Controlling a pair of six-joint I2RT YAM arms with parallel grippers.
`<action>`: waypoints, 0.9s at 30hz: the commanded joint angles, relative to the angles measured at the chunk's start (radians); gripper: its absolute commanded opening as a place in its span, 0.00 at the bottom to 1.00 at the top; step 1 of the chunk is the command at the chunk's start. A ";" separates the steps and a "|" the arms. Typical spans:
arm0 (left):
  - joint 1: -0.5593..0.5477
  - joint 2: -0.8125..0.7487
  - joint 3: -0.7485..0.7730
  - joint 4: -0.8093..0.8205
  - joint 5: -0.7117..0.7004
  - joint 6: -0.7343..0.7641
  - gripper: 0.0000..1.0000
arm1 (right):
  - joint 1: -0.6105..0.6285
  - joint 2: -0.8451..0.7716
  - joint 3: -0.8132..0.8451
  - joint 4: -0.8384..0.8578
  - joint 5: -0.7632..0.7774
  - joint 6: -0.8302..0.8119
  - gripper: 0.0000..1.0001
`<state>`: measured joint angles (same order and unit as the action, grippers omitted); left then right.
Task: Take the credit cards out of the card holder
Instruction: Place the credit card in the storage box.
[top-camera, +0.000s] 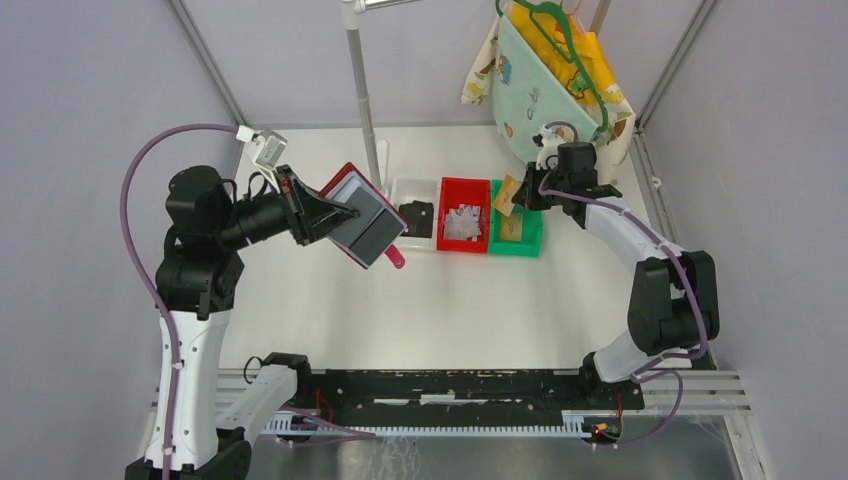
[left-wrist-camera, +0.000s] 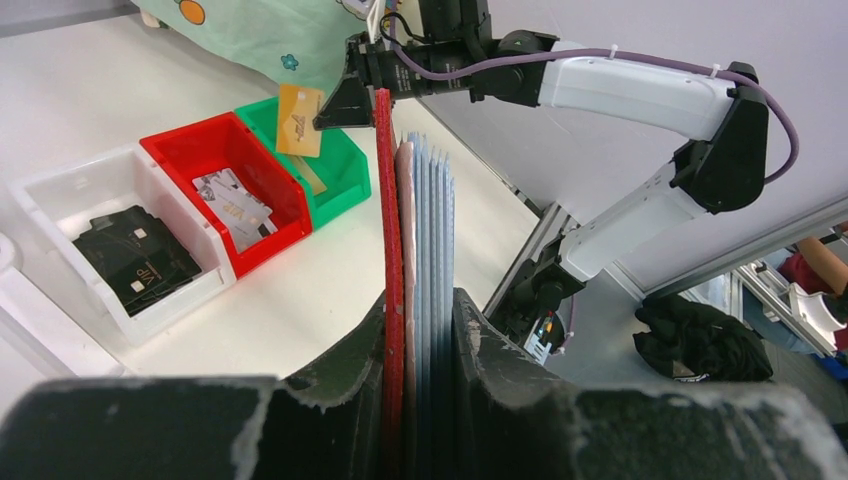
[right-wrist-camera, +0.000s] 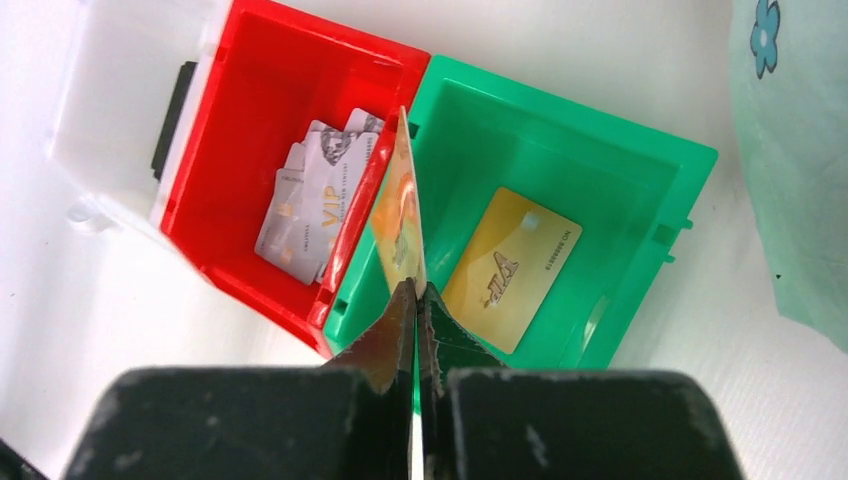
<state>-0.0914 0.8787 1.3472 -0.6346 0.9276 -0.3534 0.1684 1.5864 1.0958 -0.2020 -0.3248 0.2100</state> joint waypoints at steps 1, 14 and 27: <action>0.002 -0.012 0.018 0.052 0.042 0.022 0.17 | -0.019 -0.087 -0.015 -0.011 -0.070 -0.013 0.00; 0.002 -0.026 0.017 0.050 0.052 0.022 0.18 | -0.036 -0.079 -0.064 -0.038 -0.092 -0.022 0.00; 0.003 -0.030 0.012 0.067 0.071 0.005 0.18 | 0.039 0.097 0.071 -0.121 0.027 -0.082 0.00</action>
<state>-0.0914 0.8631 1.3472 -0.6331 0.9546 -0.3538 0.1909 1.6642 1.0943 -0.3122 -0.3519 0.1654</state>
